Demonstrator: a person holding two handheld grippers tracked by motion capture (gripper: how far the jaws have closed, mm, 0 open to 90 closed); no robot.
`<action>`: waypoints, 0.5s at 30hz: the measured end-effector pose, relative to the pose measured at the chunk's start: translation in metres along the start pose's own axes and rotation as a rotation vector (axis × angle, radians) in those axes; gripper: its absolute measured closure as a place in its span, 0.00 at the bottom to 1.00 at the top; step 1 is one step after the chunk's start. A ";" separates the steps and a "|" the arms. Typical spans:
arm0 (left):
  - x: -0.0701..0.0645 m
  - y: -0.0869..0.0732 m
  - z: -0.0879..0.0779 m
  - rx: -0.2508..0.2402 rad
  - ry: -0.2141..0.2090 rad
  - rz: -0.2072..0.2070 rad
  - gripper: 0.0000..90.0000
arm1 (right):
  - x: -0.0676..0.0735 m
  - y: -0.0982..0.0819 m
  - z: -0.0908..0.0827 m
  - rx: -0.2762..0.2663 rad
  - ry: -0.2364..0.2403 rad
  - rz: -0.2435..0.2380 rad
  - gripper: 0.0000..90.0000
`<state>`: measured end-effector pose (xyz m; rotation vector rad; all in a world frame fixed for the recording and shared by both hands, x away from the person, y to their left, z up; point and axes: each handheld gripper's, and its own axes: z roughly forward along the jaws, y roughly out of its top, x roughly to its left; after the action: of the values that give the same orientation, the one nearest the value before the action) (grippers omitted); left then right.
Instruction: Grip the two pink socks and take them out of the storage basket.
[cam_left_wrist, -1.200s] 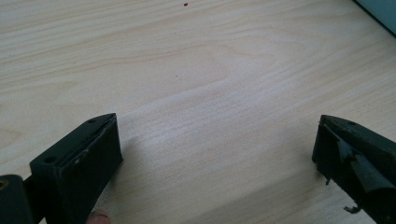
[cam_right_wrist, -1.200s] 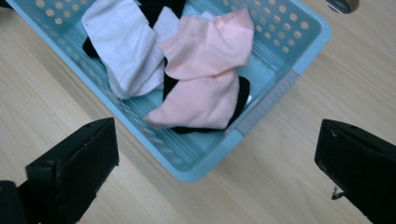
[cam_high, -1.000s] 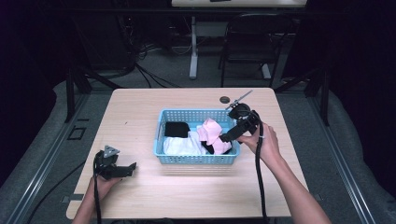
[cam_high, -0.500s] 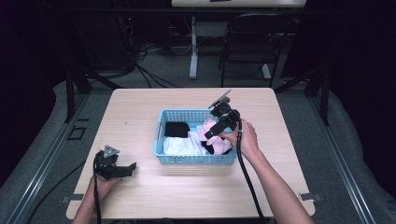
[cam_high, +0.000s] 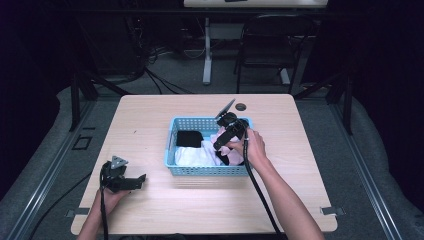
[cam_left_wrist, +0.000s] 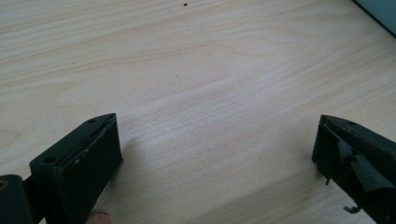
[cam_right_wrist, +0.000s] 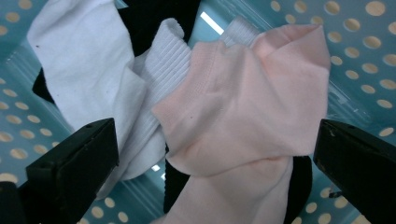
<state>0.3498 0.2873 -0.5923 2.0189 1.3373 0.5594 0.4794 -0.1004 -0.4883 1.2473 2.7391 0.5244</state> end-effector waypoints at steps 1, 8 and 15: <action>0.000 0.000 0.000 0.000 0.000 0.001 0.01 | 0.000 0.001 0.003 0.005 -0.010 0.000 0.00; 0.000 0.000 0.000 0.005 -0.003 0.001 0.01 | -0.007 0.004 0.018 0.038 -0.023 0.041 0.03; 0.000 0.000 0.000 -0.001 0.000 0.001 0.01 | -0.012 0.005 0.028 0.069 -0.033 0.059 0.16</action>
<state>0.3499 0.2874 -0.5924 2.0186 1.3363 0.5605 0.4969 -0.0985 -0.5134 1.3440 2.7222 0.4134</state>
